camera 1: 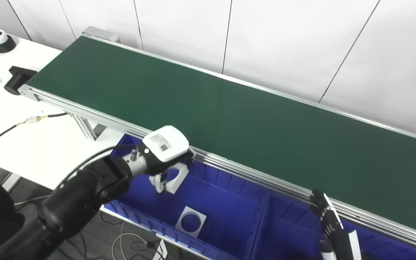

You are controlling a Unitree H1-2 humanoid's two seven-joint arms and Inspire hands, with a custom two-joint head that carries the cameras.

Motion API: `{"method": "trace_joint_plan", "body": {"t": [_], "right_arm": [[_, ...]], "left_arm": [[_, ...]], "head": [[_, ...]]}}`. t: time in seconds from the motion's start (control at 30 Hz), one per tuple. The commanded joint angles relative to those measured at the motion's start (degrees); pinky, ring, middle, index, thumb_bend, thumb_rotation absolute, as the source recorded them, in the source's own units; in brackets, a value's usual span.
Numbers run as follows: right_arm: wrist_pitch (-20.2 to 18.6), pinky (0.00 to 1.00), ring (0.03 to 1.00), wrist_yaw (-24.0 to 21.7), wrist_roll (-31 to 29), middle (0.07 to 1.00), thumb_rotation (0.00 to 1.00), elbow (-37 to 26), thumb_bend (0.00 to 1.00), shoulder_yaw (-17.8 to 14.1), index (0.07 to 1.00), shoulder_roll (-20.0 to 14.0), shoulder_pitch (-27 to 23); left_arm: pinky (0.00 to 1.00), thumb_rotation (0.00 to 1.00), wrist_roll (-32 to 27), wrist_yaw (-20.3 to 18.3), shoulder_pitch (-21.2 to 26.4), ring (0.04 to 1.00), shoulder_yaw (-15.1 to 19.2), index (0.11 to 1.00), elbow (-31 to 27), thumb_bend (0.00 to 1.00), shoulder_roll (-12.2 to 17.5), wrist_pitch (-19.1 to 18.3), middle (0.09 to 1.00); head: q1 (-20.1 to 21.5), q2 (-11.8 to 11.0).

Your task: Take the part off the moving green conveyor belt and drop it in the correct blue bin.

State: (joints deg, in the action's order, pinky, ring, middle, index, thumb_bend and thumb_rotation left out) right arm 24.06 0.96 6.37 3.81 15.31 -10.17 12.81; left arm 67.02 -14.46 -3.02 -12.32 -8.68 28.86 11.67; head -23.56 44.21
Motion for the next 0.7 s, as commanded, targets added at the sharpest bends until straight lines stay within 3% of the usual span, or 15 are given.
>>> {"method": "trace_joint_plan", "body": {"t": [0.0,0.23,0.43,0.57,0.63,0.67], "right_arm": [[2.8,0.89,0.932,-0.4,-0.5,0.937,0.99,-1.2,0.8,-0.3,0.917,0.3,-0.5],[2.9,0.87,0.908,-0.2,-0.3,0.935,1.0,-1.2,0.8,-0.2,0.915,0.6,-0.7],[2.8,0.88,0.911,-0.4,-0.2,0.937,0.99,-1.2,0.8,-0.4,0.918,1.0,-0.6],[2.8,0.88,0.911,-0.2,0.3,0.934,1.0,-1.6,0.8,-0.4,0.92,1.0,-0.4],[2.8,0.88,0.913,-0.2,0.3,0.931,0.99,-1.6,0.81,-0.5,0.922,1.2,-0.3],[2.8,0.88,0.915,-0.2,0.3,0.93,0.99,-1.6,0.81,-0.5,0.923,1.3,-0.3]], "left_arm": [[0.46,0.0,1.4,3.9,1.3,0.468,0.0,0.473,0.2,0.51,0.7,-0.8,0.503],[0.38,0.0,0.0,9.4,1.6,0.409,-1.5,0.519,5.9,0.5,1.4,0.2,0.471],[0.38,0.0,1.1,11.1,2.1,0.399,-2.6,0.528,7.0,0.5,1.7,-0.7,0.466],[0.37,0.0,1.0,9.3,2.2,0.396,-3.0,0.53,6.2,0.5,2.2,-1.5,0.464],[0.45,0.05,0.8,6.3,2.1,0.496,-3.2,0.505,5.0,0.52,2.5,-2.5,0.545],[0.5,0.16,0.7,4.4,2.0,0.552,-3.3,0.563,4.3,0.75,2.6,-3.0,0.594]], "head": [[0.2,0.1],[0.8,-0.2],[1.2,-0.6],[1.5,-0.4],[1.5,-0.3],[1.6,-0.4]]}}
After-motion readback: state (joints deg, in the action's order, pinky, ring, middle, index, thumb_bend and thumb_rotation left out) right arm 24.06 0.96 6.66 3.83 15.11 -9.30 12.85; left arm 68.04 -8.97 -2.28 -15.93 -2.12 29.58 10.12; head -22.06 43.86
